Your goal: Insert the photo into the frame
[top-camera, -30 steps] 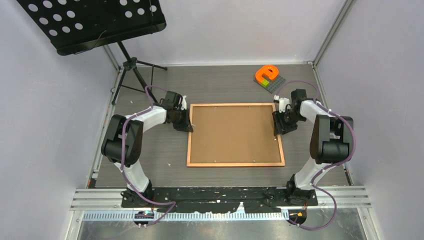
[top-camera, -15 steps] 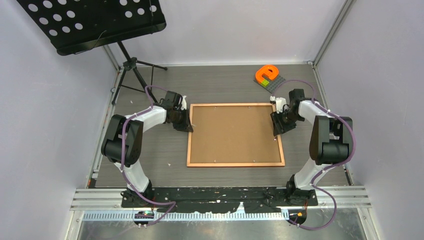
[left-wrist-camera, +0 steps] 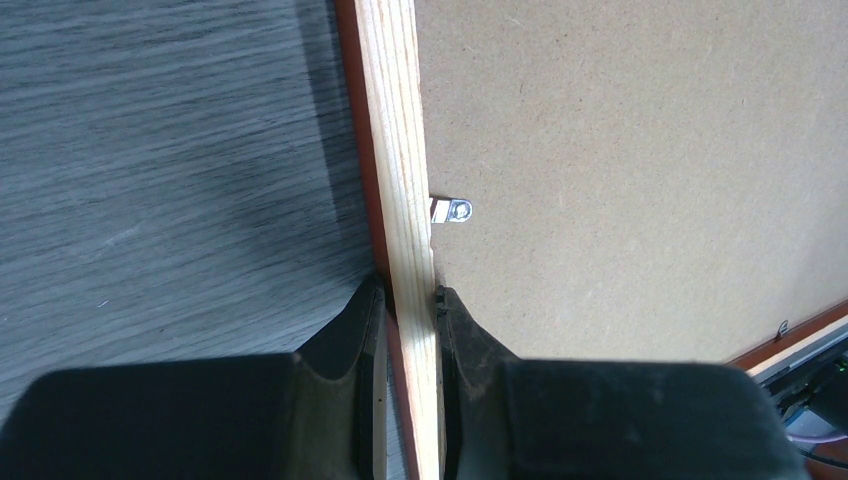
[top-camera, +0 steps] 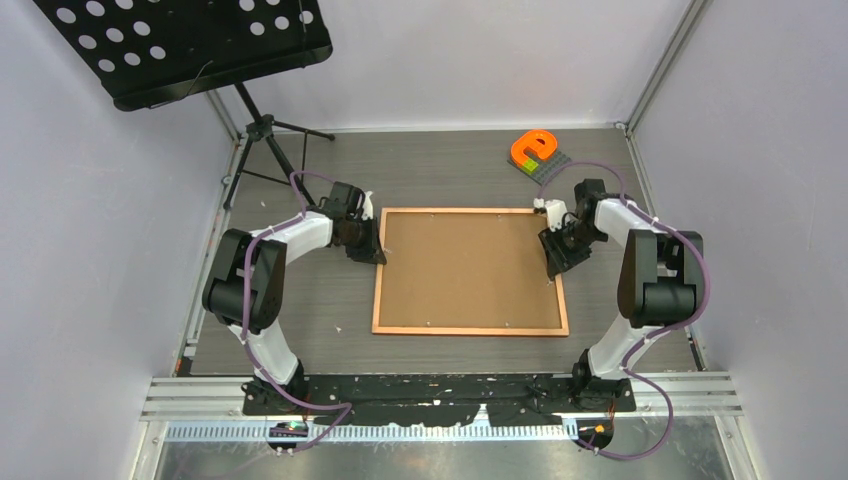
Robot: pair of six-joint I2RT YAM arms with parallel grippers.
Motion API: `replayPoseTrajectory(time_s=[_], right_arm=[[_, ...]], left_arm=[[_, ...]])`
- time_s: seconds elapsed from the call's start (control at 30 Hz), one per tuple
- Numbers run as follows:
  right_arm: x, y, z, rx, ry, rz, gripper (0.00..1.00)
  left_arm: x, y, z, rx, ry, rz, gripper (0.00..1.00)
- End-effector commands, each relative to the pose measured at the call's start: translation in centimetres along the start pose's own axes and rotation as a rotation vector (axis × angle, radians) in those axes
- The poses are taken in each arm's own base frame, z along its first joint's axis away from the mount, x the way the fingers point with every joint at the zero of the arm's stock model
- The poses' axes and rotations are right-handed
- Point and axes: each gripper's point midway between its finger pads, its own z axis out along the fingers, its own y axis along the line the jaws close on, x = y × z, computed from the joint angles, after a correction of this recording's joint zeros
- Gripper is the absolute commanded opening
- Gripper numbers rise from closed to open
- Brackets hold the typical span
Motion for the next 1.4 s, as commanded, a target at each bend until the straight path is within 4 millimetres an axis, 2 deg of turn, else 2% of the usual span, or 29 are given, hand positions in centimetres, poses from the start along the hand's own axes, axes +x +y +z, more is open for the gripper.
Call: replayPoseTrajectory(time_s=[0.0,0.37,0.77,1.17,1.37], right_arm=[[0.5,-0.6,-0.4,0.003,0.036,-0.035,0.44],[0.1,-2.0,-0.7,0.009,0.038,-0.059,0.43],[0.2,-1.9,-0.7,-0.011,0.033,-0.113,0.43],[-0.6,-3.4,-2.3,0.048,0.035,-0.264,0.54],[-0.9,-2.9,-2.5,0.015,0.028,-0.299,0.57]], left_arm=[[1.4,1.1,0.5,-0.022,0.060,0.013,0.00],[1.5,1.2,0.6,-0.023,0.062,0.012,0.00],[1.5,1.3,0.7,-0.025,0.065,0.006,0.00],[1.4,1.2,0.6,-0.023,0.062,0.008,0.00],[1.4,1.4,0.7,-0.025,0.063,0.006,0.00]])
